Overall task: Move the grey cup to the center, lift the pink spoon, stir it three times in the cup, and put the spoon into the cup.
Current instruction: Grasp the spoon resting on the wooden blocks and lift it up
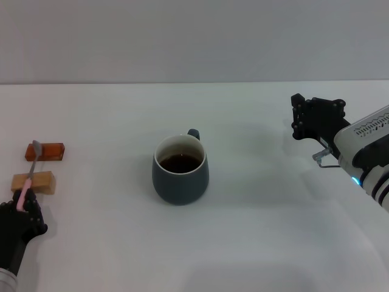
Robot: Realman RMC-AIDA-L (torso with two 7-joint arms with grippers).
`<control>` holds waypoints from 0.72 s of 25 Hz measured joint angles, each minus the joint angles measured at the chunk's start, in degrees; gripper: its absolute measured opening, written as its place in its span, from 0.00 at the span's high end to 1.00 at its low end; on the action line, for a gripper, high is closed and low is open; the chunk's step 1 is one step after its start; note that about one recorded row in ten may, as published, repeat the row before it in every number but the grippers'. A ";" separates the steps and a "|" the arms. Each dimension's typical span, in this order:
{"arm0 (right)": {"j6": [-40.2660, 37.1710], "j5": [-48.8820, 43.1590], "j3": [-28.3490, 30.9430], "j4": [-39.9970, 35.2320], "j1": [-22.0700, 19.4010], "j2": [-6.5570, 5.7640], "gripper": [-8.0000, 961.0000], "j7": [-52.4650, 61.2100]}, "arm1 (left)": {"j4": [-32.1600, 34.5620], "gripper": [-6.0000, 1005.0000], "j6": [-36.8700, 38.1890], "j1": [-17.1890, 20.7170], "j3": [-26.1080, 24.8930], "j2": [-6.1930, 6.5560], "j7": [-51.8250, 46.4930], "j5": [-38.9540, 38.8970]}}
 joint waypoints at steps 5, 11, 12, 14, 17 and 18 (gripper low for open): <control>0.01 0.00 0.00 0.05 0.00 0.00 0.99 0.00 | 1.47 0.84 0.13 0.20 0.00 0.38 -0.02 0.21; 0.02 0.00 0.00 0.05 0.00 0.00 0.99 0.00 | 1.64 0.85 0.31 0.33 0.00 0.44 -0.04 0.26; 0.01 0.00 0.00 0.05 0.00 0.00 0.99 0.00 | 1.67 0.85 0.45 0.35 0.00 0.44 -0.03 0.26; 0.02 0.00 0.00 0.05 0.00 0.00 0.99 0.00 | 1.69 0.85 0.52 0.36 0.00 0.44 -0.04 0.26; 0.02 0.00 0.00 0.08 0.00 0.00 0.99 0.00 | 1.69 0.85 0.74 0.36 0.00 0.44 -0.03 0.26; 0.01 0.00 0.00 0.10 0.00 0.00 0.99 0.00 | 1.64 0.85 0.73 0.35 0.00 0.44 -0.02 0.25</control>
